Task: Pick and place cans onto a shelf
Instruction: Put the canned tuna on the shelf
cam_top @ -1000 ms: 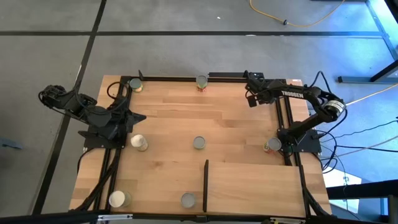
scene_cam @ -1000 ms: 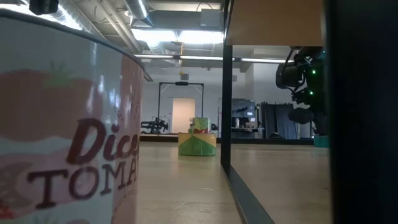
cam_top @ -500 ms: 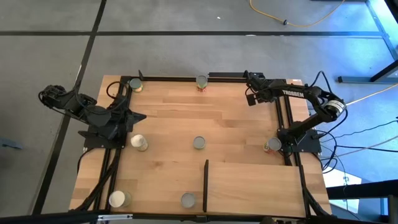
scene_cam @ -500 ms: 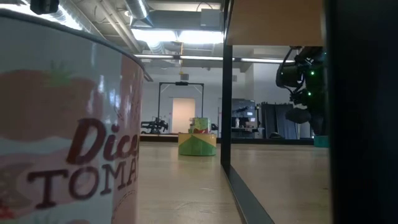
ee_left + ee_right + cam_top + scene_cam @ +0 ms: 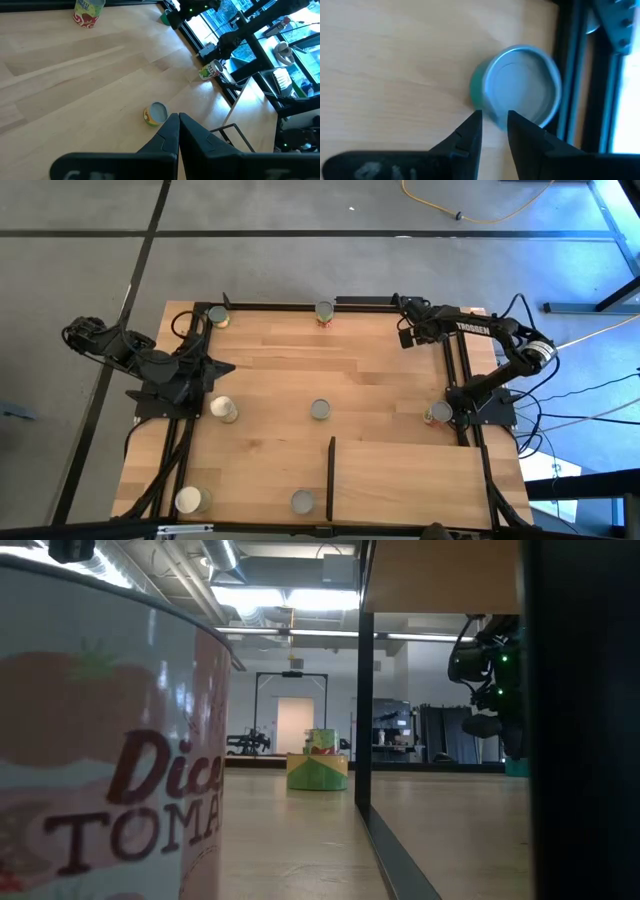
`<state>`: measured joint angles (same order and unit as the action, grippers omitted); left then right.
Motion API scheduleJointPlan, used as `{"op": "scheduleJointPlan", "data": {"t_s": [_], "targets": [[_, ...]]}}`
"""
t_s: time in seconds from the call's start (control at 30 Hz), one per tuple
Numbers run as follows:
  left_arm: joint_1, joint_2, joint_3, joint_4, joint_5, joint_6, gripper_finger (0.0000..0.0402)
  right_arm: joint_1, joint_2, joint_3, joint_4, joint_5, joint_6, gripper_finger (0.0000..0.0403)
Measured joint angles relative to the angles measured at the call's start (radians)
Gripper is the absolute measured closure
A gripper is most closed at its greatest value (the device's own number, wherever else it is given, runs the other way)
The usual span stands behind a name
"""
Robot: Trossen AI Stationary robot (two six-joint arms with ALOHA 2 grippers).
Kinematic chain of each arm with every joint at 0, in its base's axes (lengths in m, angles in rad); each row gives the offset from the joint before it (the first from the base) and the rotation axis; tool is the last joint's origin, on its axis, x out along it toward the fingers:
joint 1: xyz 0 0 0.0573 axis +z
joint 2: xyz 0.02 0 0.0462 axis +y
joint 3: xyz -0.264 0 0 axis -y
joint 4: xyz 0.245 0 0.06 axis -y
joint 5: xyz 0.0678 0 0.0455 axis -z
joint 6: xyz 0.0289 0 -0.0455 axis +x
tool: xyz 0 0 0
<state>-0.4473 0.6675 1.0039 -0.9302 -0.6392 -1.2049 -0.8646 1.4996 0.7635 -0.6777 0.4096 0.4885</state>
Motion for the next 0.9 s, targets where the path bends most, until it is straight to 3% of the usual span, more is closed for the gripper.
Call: {"op": "scheduleJointPlan", "data": {"t_s": [0.23, 0.53, 0.77, 0.9], "targets": [[0.0, 0.0, 0.0, 0.0, 0.0, 0.002, 0.0401, -0.001, 0.076, 0.004, 0.009, 0.031, 0.0, 0.0309], [0.0, 0.0, 0.0, 0.005, 0.0, 0.001, 0.0401, -0.004, 0.083, 0.003, 0.033, 0.045, 0.002, 0.0312], [0.0, 0.0, 0.0, 0.005, 0.0, 0.0, 0.0401, -0.004, 0.081, 0.005, 0.03, 0.005, 0.0, 0.0384], [0.0, 0.0, 0.0, 0.005, 0.0, 0.001, 0.0401, -0.004, 0.081, 0.005, 0.029, -0.009, -0.026, 0.039]]}}
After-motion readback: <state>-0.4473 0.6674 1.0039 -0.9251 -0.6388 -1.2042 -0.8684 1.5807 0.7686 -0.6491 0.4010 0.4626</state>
